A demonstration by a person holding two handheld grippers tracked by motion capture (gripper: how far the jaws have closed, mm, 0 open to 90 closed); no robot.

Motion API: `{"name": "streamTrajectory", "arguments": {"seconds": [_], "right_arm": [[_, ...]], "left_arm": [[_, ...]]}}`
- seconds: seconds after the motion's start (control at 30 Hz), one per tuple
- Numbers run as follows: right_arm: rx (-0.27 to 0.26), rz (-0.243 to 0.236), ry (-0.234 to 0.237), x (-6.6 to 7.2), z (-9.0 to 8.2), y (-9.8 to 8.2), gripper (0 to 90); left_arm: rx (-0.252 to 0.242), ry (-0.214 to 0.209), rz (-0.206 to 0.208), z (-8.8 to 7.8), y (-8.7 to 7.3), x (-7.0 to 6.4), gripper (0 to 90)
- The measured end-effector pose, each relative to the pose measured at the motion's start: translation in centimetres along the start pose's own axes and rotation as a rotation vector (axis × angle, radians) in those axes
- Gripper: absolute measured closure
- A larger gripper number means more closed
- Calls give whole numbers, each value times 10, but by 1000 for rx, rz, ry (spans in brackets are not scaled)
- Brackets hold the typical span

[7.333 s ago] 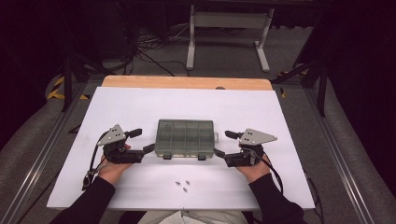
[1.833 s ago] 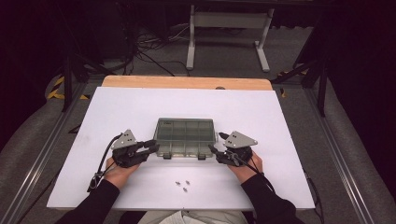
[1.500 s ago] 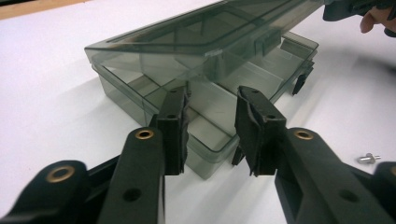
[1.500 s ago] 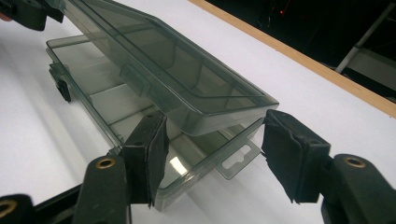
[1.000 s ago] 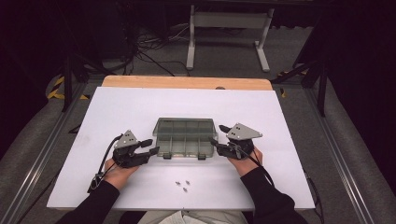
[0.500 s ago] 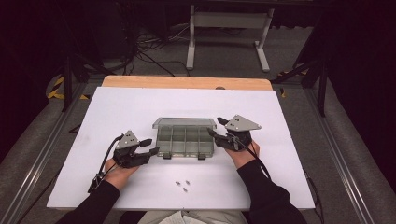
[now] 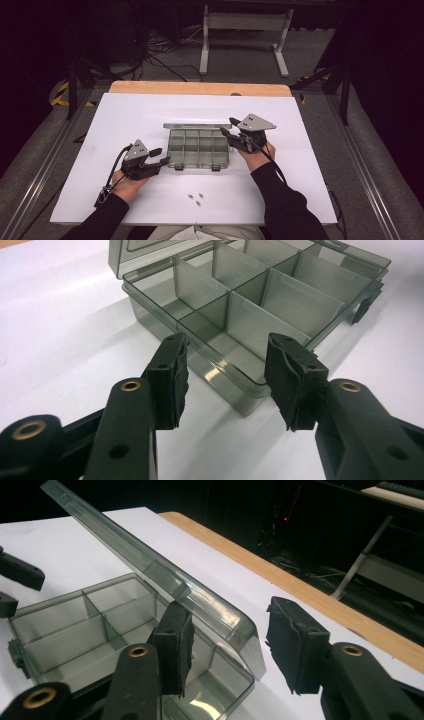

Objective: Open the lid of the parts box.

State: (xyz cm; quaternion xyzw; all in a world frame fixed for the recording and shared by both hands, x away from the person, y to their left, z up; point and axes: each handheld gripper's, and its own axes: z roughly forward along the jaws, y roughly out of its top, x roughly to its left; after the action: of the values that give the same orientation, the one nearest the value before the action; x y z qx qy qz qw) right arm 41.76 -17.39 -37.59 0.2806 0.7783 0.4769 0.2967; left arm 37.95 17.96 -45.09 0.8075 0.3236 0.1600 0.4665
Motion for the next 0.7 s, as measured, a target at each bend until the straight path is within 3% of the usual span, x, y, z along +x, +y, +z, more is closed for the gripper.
{"name": "streamTrajectory", "arguments": {"seconds": [0.1, 0.2, 0.43, 0.7], "right_arm": [[3, -1, -15, -2, 4, 2, 549], [-8, 31, -13, -7, 7, 6, 561], [-2, 73, -10, -16, 16, 11, 616], [-5, 80, -18, -23, 22, 11, 643]], "left_arm": [[0, 6, -5, 0, 0, 0, 518], [-3, 22, 10, 1, 0, -1, 519], [-2, 19, -2, 1, -1, 1, 517], [-3, 17, -9, 3, -1, 2, 517]]}}
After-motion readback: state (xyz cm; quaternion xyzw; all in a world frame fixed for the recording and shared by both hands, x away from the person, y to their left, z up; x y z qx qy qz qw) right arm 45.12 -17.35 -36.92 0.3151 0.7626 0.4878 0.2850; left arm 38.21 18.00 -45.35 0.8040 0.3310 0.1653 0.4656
